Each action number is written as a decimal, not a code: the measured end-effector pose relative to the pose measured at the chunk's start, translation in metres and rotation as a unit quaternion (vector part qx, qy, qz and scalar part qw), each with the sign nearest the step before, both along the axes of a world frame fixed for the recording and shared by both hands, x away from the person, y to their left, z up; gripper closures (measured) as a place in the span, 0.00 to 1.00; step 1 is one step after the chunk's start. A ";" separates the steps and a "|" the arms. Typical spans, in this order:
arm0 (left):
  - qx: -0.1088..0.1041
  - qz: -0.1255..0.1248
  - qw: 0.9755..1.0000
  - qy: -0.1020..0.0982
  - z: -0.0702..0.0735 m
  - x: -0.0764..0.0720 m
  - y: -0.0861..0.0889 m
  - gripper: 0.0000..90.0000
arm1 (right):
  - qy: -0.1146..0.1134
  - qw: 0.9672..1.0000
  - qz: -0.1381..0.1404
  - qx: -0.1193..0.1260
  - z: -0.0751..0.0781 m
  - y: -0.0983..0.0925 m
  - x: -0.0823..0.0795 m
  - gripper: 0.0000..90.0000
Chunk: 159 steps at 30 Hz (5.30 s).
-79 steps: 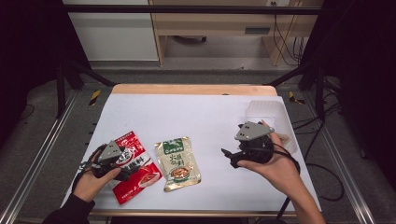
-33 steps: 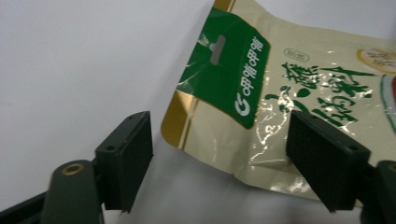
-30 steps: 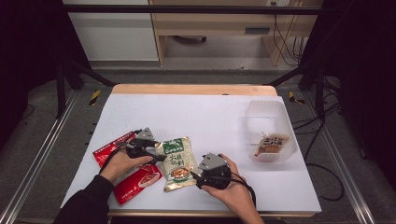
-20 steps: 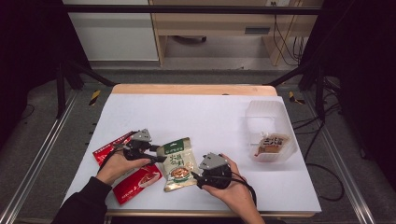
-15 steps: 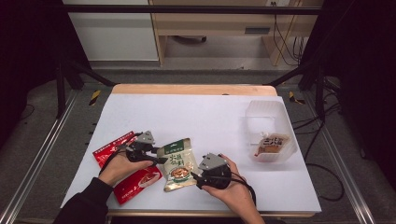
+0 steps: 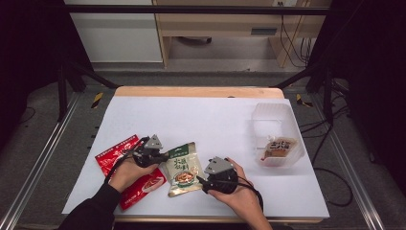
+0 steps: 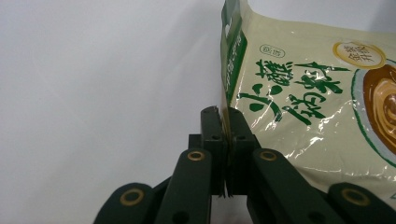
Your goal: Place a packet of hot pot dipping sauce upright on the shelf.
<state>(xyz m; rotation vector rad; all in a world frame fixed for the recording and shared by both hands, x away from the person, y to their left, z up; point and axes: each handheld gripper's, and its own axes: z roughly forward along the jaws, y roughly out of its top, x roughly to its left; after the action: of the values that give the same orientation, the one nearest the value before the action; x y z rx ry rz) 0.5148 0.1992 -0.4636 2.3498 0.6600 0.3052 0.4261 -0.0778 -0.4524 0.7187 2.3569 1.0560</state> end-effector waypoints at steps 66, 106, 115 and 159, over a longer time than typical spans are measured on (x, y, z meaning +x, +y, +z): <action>0.017 -0.148 0.983 -0.107 0.128 -0.029 -0.045 1.00 | 0.016 0.982 0.093 -0.165 0.134 -0.017 0.039 0.52; 0.014 -0.174 0.978 -0.109 0.131 -0.040 -0.055 1.00 | 0.085 0.953 0.173 -0.234 0.115 0.019 0.057 0.92; 0.002 -0.174 0.979 -0.108 0.128 -0.039 -0.050 0.97 | 0.081 0.951 0.180 -0.237 0.114 0.022 0.057 1.00; -0.062 0.081 0.987 -0.125 0.024 -0.055 0.073 0.08 | 0.040 0.961 0.148 -0.229 0.180 -0.034 0.093 1.00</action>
<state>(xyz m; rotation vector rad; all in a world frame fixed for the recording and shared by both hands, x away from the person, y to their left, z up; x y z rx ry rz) 0.4594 0.2721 -0.4395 2.0993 0.7263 0.6030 0.5186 -0.1115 -0.2725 0.2451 2.6959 0.5524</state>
